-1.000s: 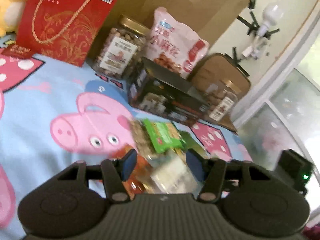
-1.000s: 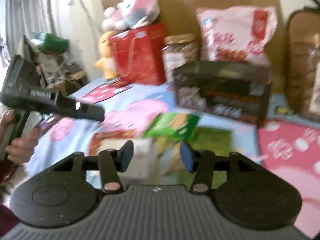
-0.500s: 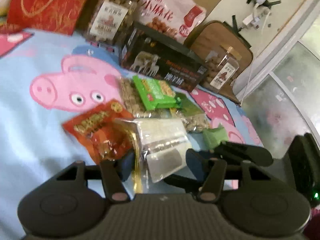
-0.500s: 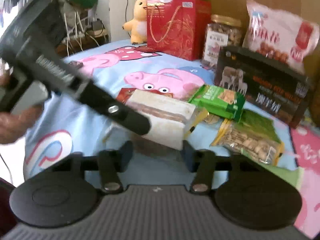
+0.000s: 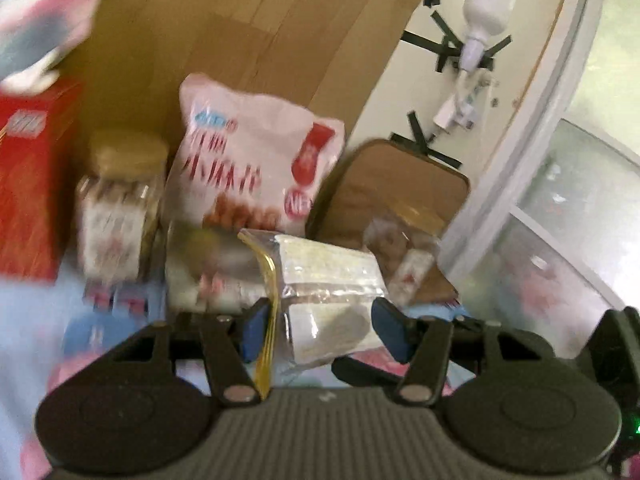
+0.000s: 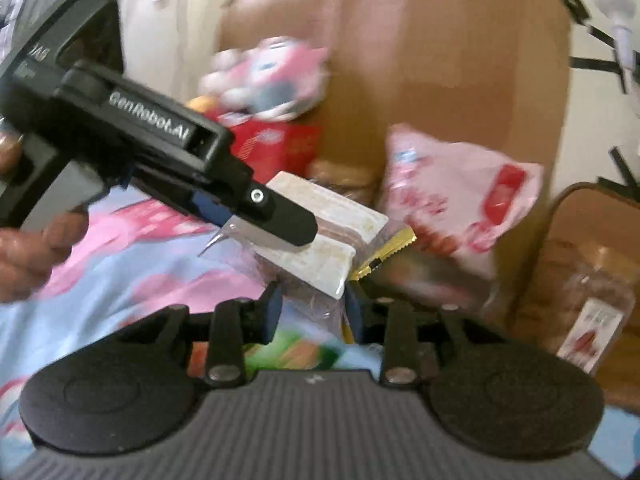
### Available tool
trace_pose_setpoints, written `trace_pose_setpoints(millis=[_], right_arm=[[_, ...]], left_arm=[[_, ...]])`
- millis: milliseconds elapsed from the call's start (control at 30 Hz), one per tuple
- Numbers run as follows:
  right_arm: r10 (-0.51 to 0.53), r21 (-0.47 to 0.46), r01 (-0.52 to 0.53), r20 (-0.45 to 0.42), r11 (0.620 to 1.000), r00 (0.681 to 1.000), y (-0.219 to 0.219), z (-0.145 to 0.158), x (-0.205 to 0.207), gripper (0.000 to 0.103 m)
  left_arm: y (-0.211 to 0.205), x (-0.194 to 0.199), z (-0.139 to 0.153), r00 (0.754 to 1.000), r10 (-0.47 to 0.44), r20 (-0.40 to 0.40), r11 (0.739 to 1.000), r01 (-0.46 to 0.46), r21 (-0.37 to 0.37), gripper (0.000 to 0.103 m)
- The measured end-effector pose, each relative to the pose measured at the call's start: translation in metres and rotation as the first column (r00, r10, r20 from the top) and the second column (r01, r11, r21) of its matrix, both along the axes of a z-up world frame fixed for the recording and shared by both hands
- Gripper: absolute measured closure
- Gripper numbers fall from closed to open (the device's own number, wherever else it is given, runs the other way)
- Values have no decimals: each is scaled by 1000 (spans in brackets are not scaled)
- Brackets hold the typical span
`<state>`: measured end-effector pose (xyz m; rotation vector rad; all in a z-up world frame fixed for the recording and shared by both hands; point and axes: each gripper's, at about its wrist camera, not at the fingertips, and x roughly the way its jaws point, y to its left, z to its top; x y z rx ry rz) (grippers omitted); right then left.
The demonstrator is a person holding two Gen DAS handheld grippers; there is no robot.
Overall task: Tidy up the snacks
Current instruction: 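Lower the clear bag into the black box and open the left tool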
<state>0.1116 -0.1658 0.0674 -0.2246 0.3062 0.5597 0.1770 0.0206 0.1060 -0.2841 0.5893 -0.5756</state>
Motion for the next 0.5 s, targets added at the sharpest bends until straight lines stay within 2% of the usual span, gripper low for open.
trace_pose_setpoints(millis=[67,167,200,233,300,367,500], right_arm=[[-32,3,32,-20,999,999,-5,-1,31,66],[-81,-10,80,-93,997,992,-11,-12,79,63],[-115,-21,113,-111,993,987,-13,-17,91,58],[-146,-28,144,-114,989,983,-17,-21,96,58],[-160,8,162,-131,987,978,-32,-21,90,58],[-125,92,142,-168,986,978,-56,-22,76,58],[-61,194,125,-306,973,950,-80,-40,46,59]], left_arm=[[-14,34,-5,1000,21,-14,999,-20,25,47],[-26,68,-24,996,79,-48,994,-75,81,35],[-27,74,-29,993,99,-61,990,-93,104,39],[-25,75,-33,991,114,-72,988,-105,109,41],[-14,62,-34,994,96,-60,994,-93,52,41],[-3,44,-31,997,72,-39,997,-71,23,41],[11,14,-37,997,6,-75,1000,-6,-3,41]])
